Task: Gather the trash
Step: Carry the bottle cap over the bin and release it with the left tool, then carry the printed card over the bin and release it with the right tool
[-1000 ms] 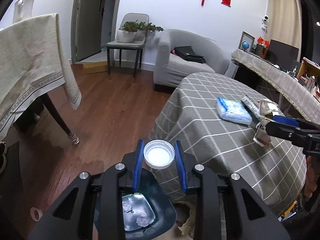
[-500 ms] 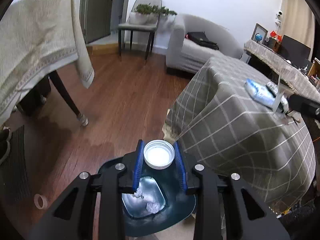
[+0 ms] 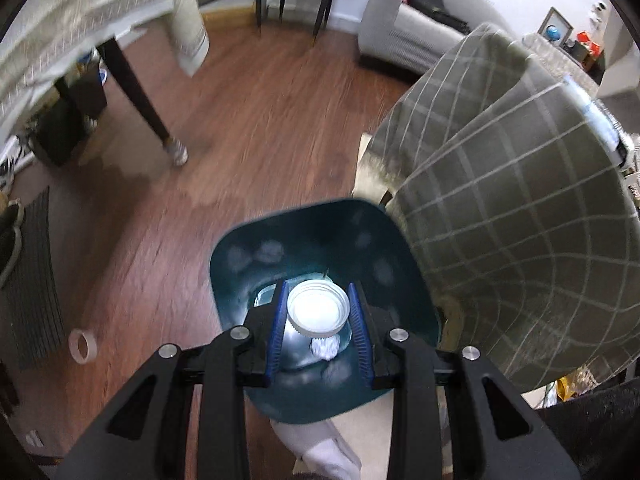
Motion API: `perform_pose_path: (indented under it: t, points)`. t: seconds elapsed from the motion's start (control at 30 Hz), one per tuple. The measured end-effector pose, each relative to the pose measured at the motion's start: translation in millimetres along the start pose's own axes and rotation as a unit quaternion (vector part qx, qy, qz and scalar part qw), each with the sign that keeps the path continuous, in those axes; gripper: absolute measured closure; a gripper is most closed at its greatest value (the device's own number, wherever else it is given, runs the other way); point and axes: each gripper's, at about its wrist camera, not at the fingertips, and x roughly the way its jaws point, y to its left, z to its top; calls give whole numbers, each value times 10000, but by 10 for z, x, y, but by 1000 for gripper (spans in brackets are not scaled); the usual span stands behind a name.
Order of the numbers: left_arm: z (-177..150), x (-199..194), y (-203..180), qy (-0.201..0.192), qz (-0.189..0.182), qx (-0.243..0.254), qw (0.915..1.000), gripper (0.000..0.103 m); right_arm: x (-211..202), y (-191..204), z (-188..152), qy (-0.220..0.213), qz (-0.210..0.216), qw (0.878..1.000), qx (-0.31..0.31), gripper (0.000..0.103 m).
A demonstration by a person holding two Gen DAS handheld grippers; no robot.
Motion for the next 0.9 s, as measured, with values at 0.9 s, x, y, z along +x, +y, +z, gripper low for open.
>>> perform_pose_path:
  t: [0.9]
  points:
    - [-188, -190, 473, 40, -88, -128, 9999, 70, 842, 442, -177, 1012, 83, 9945, -239, 27]
